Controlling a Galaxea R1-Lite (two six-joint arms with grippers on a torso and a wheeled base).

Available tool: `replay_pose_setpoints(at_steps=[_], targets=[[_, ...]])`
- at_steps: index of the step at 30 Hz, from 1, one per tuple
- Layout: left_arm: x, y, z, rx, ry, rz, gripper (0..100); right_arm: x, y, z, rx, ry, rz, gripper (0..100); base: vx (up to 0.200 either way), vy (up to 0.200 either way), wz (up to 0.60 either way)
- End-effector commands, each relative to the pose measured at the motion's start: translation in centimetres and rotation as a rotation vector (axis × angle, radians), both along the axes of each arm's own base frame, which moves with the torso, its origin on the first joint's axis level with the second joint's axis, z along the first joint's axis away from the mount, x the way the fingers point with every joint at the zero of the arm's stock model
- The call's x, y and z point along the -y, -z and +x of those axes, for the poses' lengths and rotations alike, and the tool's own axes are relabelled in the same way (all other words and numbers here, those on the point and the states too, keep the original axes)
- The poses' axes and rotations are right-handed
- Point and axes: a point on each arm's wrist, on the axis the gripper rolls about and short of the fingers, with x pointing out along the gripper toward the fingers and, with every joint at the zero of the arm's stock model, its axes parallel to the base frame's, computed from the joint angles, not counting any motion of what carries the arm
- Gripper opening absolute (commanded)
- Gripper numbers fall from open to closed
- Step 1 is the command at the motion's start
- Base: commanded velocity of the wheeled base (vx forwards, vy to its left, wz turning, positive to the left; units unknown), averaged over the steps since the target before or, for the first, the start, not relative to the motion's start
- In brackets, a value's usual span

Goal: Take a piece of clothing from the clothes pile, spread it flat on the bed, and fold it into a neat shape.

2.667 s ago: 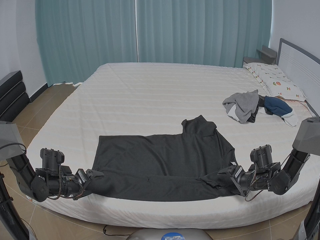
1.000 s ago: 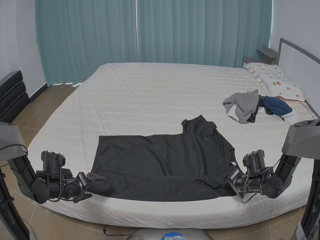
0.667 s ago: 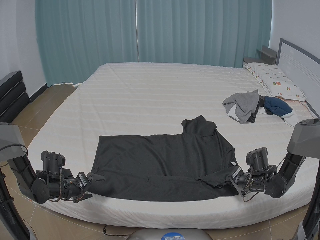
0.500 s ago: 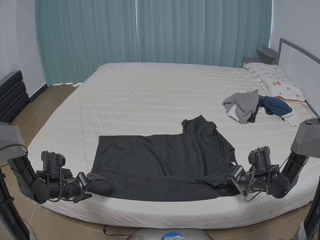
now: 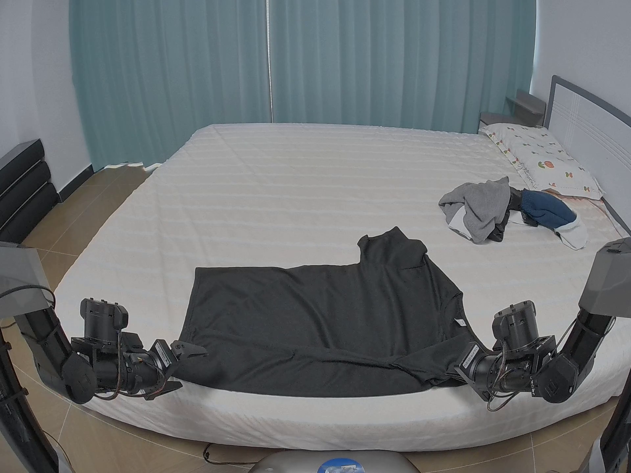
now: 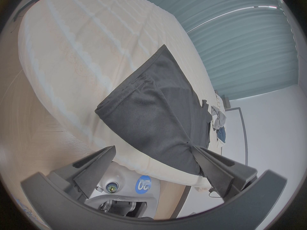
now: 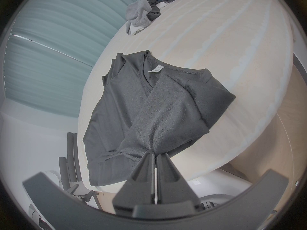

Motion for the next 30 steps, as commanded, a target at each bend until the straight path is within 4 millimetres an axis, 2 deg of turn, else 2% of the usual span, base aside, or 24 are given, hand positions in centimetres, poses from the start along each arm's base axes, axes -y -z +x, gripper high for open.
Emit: replay_pose_setpoints(at_steps=[1,5,11,16,20,27,30], targets=[[0.0,0.2,-0.1,-0.006,0.000,0.001,100,0.3,0.2,-0.4,-0.013,-0.011,-0.018,100,0.000,0.000,0.00],[0.0,0.2,-0.1,-0.006,0.000,0.001,100,0.4,-0.1,-0.5,0.000,-0.014,-0.021,100,0.000,0.000,0.00],[0.0,0.2,-0.1,-0.006,0.000,0.001,100,1.6,-2.0,0.1,0.082,0.011,-0.014,100,0.000,0.000,0.00],[0.0,0.1,0.0,-0.005,-0.001,0.000,100,1.8,-2.1,0.6,0.096,-0.001,-0.009,100,0.000,0.000,0.00],[0.0,0.1,0.0,-0.002,-0.001,-0.001,100,2.1,-2.4,1.2,0.116,-0.002,-0.008,100,0.000,0.000,0.00],[0.0,0.0,0.3,0.004,-0.009,-0.004,100,2.8,-3.0,3.8,0.167,-0.023,0.048,100,0.000,0.000,0.00],[-0.1,0.0,0.3,0.004,-0.018,-0.001,100,2.6,-2.7,4.0,0.156,-0.036,0.065,100,0.000,0.000,0.00]])
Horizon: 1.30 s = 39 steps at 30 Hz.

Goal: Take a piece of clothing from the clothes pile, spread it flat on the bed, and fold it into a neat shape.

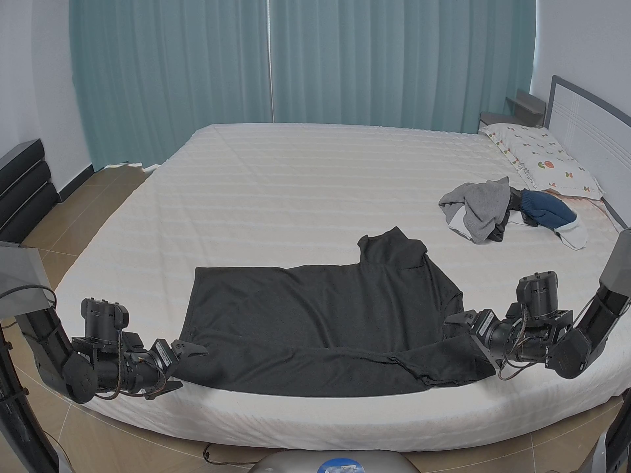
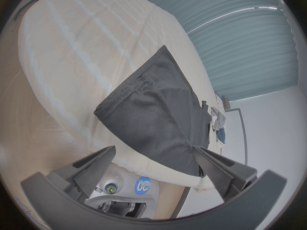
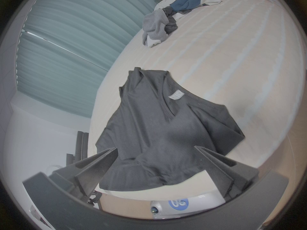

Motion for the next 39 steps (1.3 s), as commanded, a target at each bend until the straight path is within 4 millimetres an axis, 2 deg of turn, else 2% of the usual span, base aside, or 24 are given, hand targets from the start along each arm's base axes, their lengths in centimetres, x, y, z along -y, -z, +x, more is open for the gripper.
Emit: replay_pose_setpoints(at_steps=[1,14,20,35,39], targets=[[0.0,0.0,0.1,0.005,-0.010,0.005,100,0.1,0.4,0.6,-0.009,0.005,0.012,100,0.000,0.000,0.00],[-0.4,-0.6,0.6,0.035,-0.083,-0.018,100,1.5,0.4,-0.5,-0.059,0.040,0.102,100,0.000,0.000,0.00],[-0.6,-0.5,0.6,0.041,-0.087,-0.017,100,1.6,0.5,-0.7,-0.025,0.041,0.110,100,0.000,0.200,0.00],[-0.5,-0.4,0.6,0.039,-0.084,-0.013,100,1.6,0.3,-0.9,-0.008,0.039,0.114,100,0.000,0.000,0.00],[-0.5,-0.5,0.6,0.042,-0.079,-0.017,100,1.6,0.2,-0.8,-0.002,0.039,0.115,100,0.200,0.000,0.00]])
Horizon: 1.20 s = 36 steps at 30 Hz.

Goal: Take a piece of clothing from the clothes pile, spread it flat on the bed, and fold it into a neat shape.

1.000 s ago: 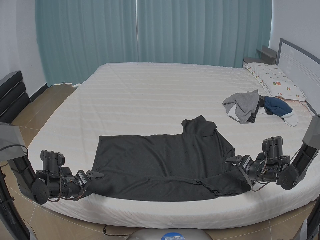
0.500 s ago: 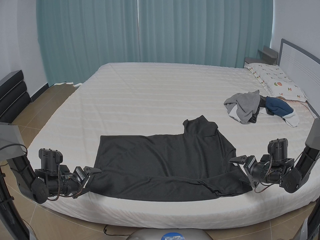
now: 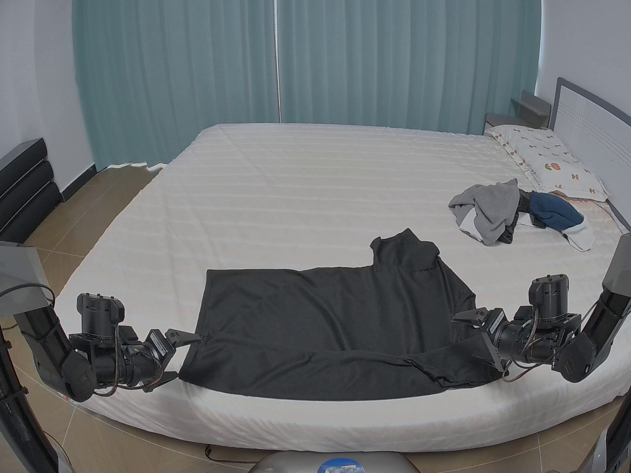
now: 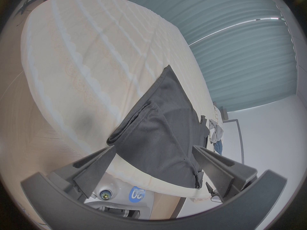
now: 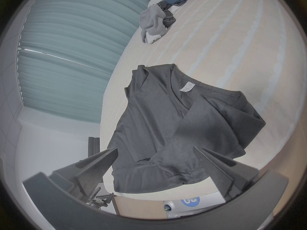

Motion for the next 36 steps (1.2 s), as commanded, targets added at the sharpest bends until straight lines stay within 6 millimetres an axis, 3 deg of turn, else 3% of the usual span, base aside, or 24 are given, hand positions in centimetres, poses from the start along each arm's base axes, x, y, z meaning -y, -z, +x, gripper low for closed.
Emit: replay_pose_setpoints(at_steps=[1,4,15,20,26,36], targets=[[0.1,0.0,0.1,0.003,0.005,-0.002,100,0.0,-0.1,0.0,0.007,-0.001,0.001,100,0.200,0.000,0.00],[0.0,0.0,0.2,0.005,0.001,-0.002,100,0.0,0.0,0.0,0.006,-0.002,0.000,100,0.200,0.000,0.00],[0.0,-1.4,0.5,0.069,0.004,0.004,100,0.1,-0.1,-0.2,0.012,-0.003,-0.014,100,0.000,0.000,0.00],[0.3,-2.7,2.8,0.175,0.060,0.054,100,0.1,0.1,-0.2,0.003,-0.004,-0.020,100,0.000,0.000,0.00],[1.2,-1.5,4.2,0.119,0.159,0.135,100,0.2,0.2,-0.4,0.002,-0.011,-0.033,100,0.000,0.000,0.00],[2.0,1.0,4.3,0.072,0.246,0.198,100,0.2,0.4,-0.5,-0.007,-0.014,-0.040,100,0.000,0.000,0.00]])
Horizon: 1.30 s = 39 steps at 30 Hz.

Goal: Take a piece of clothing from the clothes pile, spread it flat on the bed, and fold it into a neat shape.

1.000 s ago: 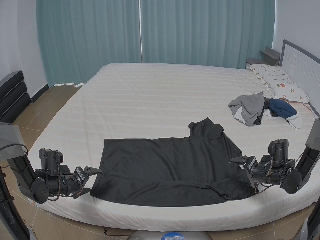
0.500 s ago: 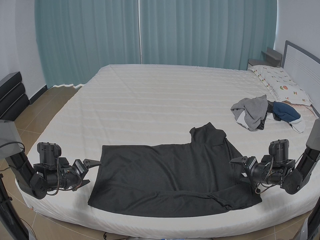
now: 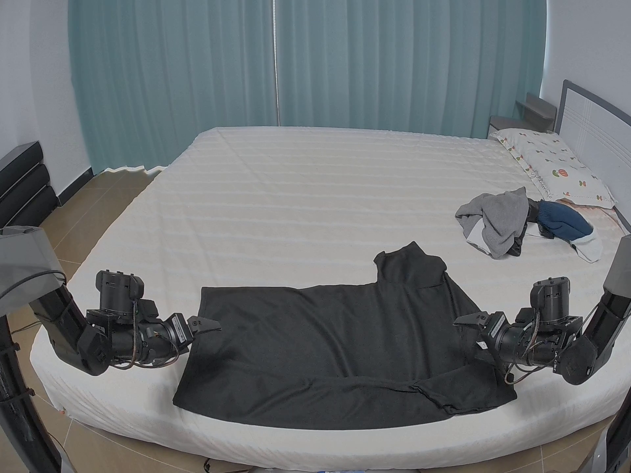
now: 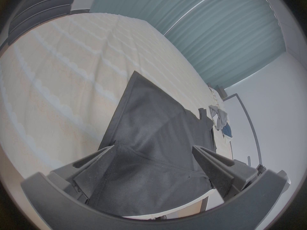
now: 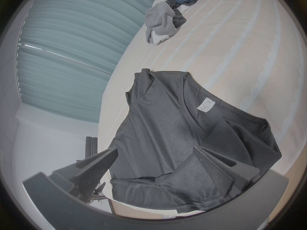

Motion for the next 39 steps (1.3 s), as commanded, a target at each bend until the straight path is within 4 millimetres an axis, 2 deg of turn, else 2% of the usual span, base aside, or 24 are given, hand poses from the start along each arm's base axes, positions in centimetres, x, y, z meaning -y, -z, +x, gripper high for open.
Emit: replay_pose_setpoints(at_steps=[1,9,20,21,27,31,39], targets=[[0.3,1.4,0.0,-0.047,0.010,0.007,100,0.0,0.2,0.0,-0.008,-0.001,-0.001,100,0.000,0.000,0.00],[0.4,2.7,0.4,-0.071,-0.049,0.084,100,0.1,0.3,0.0,-0.005,-0.008,-0.014,100,0.000,0.000,0.00],[1.0,2.7,0.6,-0.064,-0.033,0.086,100,0.2,0.1,-0.1,0.000,-0.006,-0.014,100,0.000,0.000,0.00],[1.0,2.8,0.6,-0.069,-0.032,0.086,0,0.2,0.1,-0.2,0.000,-0.006,-0.014,100,0.000,0.000,0.00],[0.9,3.0,0.6,-0.077,-0.041,0.093,0,0.3,0.1,-0.1,-0.002,-0.001,-0.014,100,0.000,0.000,0.00],[0.7,3.1,0.5,-0.077,-0.074,0.124,0,1.2,-0.2,0.2,0.020,0.033,-0.012,100,0.000,0.000,0.00],[0.5,2.4,-0.1,-0.067,-0.095,0.140,0,2.0,-0.3,0.1,0.036,0.041,-0.040,100,0.000,0.000,0.00]])
